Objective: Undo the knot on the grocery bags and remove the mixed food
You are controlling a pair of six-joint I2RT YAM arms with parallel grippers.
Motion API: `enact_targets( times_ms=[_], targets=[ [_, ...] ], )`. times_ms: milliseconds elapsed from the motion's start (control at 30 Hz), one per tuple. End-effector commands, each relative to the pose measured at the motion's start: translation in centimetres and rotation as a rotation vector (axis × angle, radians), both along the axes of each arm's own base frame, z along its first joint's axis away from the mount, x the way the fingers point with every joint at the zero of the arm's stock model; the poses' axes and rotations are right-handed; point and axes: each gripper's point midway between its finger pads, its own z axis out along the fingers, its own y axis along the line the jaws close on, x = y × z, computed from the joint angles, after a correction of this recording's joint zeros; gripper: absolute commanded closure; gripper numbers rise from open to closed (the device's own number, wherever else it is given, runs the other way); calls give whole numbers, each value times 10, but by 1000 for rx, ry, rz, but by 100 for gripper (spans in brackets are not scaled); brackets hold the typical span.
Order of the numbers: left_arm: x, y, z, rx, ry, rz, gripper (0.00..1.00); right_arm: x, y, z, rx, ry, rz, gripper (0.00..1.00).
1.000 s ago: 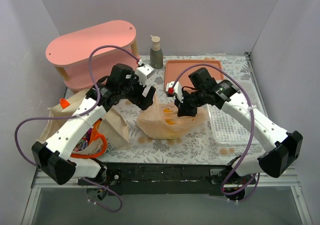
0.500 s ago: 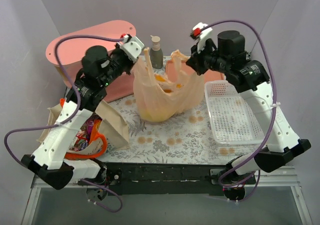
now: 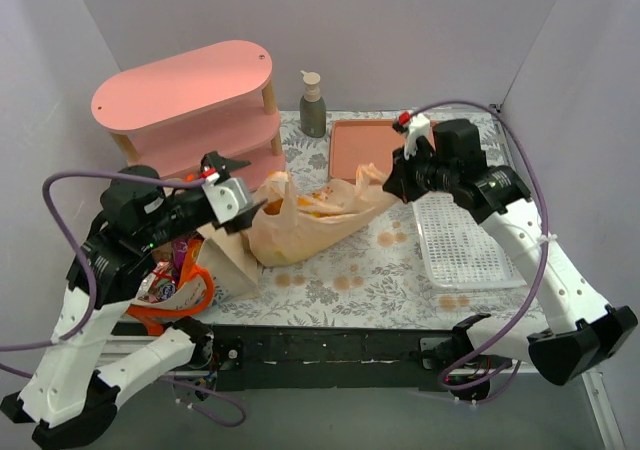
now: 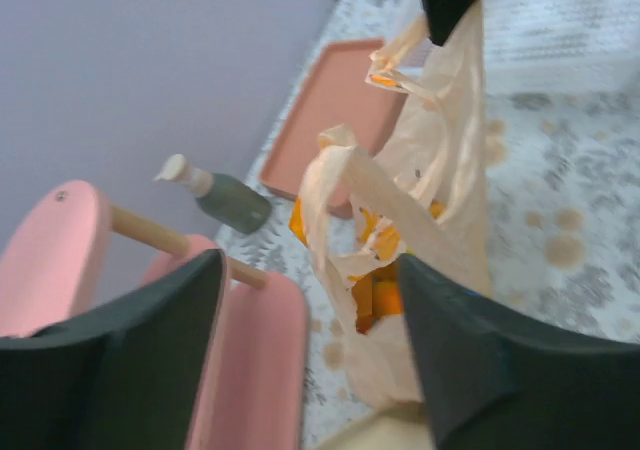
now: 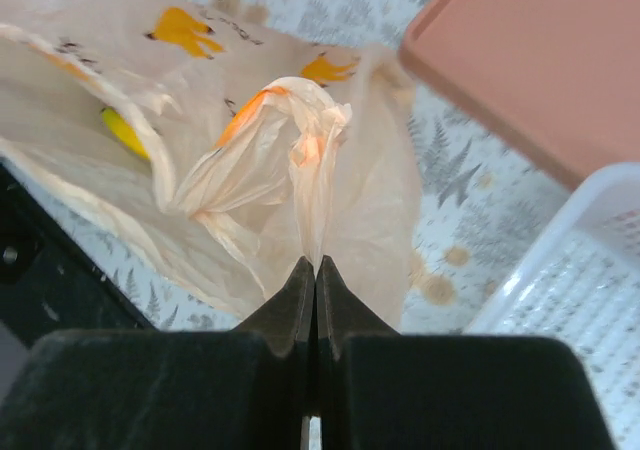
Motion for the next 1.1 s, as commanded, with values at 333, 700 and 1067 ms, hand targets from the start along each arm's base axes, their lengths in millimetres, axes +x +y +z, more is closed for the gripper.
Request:
enact_targets(
  times_ms=[333,700,1067],
  targets=[
    [56,-64,-12,-175,481,9,2,-34,11,-17,85,38,142,99],
    [43,-153,-118,120,750,-87,2,11,-27,35,198,-29,-97,99],
    [16,-87,-201,560,760,233,2,0,-47,10,266,24,-145,99]
  ],
)
